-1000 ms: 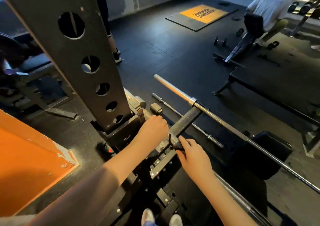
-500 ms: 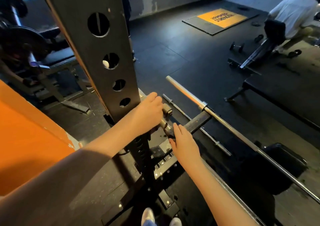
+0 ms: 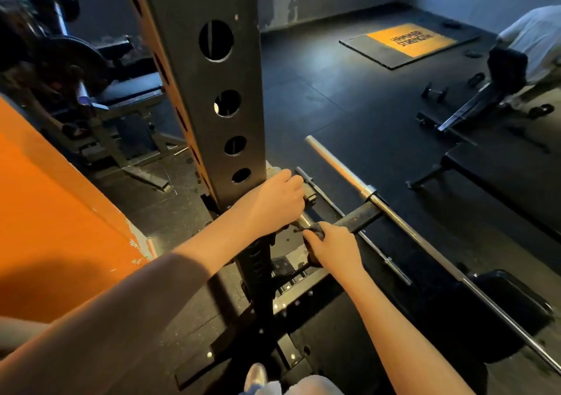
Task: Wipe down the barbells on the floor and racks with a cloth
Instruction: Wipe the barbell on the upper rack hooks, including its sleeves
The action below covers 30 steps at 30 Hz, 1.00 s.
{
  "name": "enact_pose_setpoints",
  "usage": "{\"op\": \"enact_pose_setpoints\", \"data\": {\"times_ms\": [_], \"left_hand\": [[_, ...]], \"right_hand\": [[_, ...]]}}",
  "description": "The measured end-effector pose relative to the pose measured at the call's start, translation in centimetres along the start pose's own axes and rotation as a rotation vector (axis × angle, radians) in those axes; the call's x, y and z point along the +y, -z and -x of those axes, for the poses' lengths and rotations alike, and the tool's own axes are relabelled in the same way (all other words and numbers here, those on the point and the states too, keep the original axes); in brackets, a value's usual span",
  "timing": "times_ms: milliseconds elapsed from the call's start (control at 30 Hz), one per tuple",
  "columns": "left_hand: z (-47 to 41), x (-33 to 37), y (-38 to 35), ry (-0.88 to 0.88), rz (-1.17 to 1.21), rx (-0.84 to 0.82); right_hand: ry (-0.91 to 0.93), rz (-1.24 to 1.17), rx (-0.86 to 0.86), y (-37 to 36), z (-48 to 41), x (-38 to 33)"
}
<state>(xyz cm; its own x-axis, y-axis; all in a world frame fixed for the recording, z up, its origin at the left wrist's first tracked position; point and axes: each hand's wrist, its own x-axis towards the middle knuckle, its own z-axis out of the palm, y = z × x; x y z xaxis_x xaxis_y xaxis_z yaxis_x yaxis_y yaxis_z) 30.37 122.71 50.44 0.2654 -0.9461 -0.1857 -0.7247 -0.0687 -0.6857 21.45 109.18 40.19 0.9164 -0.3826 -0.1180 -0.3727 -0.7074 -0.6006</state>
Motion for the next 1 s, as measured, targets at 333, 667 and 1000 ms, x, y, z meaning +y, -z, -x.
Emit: {"op": "enact_pose_setpoints", "data": {"times_ms": [333,667,1000], "left_hand": [[0.1,0.0,0.6,-0.006,0.028,-0.001],[0.4,-0.2,1.5,0.002,0.041,-0.015],[0.3,0.0,1.1,-0.001,0.049,-0.009]], "right_hand": [[0.133,0.176,-0.133,0.6,3.2,-0.1],[0.108,0.207,-0.102,0.5,1.6,-0.6],[0.053,0.406,0.009,-1.8,0.2,-3.2]]}}
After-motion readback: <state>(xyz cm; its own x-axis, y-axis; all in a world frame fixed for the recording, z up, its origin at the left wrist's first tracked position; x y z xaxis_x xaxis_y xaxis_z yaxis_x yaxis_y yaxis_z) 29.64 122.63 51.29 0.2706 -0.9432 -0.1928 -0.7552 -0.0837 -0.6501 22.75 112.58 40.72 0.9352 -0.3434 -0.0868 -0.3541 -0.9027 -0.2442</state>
